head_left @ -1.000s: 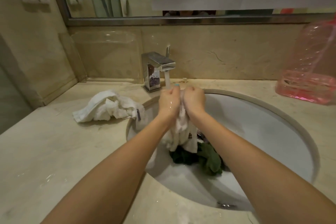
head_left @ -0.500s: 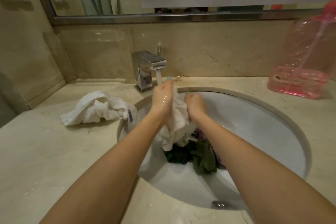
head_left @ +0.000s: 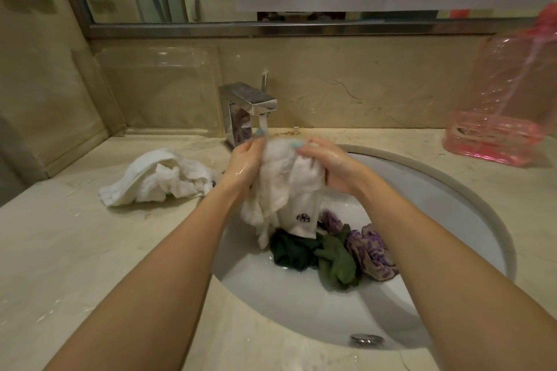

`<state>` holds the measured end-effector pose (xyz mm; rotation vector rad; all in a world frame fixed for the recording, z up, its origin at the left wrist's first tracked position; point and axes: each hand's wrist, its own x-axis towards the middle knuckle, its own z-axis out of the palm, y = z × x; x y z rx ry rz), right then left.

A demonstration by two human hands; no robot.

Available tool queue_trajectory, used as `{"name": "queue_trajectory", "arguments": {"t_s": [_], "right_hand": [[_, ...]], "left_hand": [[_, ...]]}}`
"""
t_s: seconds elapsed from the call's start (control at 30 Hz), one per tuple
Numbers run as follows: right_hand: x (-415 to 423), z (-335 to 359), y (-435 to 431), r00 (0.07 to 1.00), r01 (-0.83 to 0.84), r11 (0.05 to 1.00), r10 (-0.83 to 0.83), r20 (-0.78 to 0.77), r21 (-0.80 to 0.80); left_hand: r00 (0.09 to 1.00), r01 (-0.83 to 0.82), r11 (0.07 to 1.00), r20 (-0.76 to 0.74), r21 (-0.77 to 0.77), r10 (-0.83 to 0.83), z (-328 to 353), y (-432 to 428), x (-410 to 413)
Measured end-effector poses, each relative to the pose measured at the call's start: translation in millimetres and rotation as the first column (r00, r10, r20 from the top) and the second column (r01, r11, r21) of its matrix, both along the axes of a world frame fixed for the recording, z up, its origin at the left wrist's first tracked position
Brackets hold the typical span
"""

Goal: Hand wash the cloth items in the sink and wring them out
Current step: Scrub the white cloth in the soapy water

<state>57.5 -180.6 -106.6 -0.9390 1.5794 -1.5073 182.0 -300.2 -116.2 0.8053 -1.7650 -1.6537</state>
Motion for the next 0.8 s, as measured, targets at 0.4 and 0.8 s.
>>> {"name": "queue_trajectory", "arguments": {"t_s": [0.4,0.8], "right_hand": [[-18,-3,-10,0.867,0.498,0.854,-0.493,0.071,-0.152],[57,-5,-42,0.949,0.199,0.97,-0.226,-0.218,-0.141]], "left_hand": [[0.971,0.211,0.977,0.103,0.041,-0.214,0,-6,17],[0.973,-0.231,0.973,-0.022,-0.006,0.231,4,5,-14]]}}
